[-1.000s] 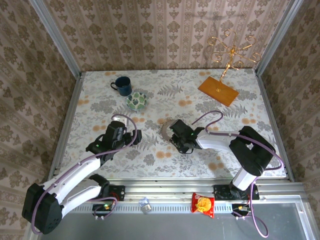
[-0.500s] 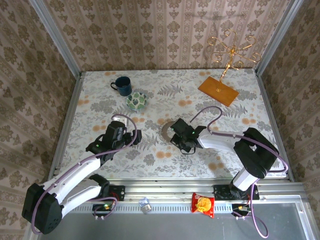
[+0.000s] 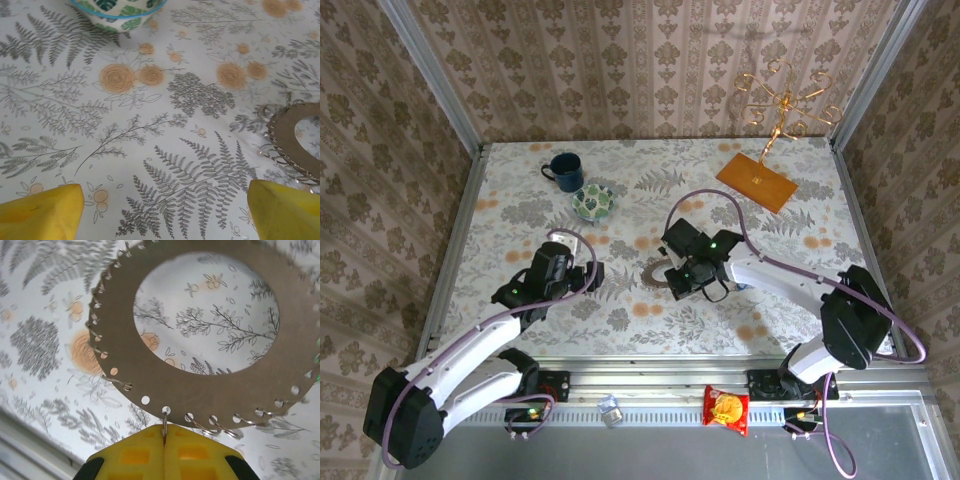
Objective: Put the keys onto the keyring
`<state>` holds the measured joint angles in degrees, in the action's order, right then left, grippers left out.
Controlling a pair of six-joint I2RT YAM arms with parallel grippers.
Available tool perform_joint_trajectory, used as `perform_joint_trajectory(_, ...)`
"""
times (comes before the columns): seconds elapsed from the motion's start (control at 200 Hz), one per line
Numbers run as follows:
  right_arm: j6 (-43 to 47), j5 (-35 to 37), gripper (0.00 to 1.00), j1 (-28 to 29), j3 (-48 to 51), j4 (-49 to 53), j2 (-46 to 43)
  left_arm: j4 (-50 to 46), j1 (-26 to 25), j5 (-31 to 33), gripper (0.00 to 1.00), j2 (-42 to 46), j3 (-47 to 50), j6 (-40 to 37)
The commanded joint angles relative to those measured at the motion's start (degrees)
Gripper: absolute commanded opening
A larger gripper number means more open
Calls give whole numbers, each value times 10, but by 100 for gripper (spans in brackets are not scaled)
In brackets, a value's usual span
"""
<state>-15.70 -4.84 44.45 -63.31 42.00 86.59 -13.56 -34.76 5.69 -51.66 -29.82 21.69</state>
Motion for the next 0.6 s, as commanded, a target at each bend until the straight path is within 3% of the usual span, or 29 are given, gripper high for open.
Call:
perform_joint_trajectory(0.0, 157, -14, 0, -4, -31, 55, -29, 29, -8, -34, 81, 9, -33, -70)
perform_joint_trajectory(0.195, 218, -44, 0, -20, -34, 23, -51, 86, -13, -91, 68, 2, -40, -172)
perform_joint_trajectory(0.39, 296, -97, 0, -34, -29, -19, -87, 104, -13, -185, 61, -12, -63, -313)
perform_joint_trajectory(0.59, 370, -155, 0, -59, -31, -40, -93, 136, -11, -257, 53, -31, -65, -404)
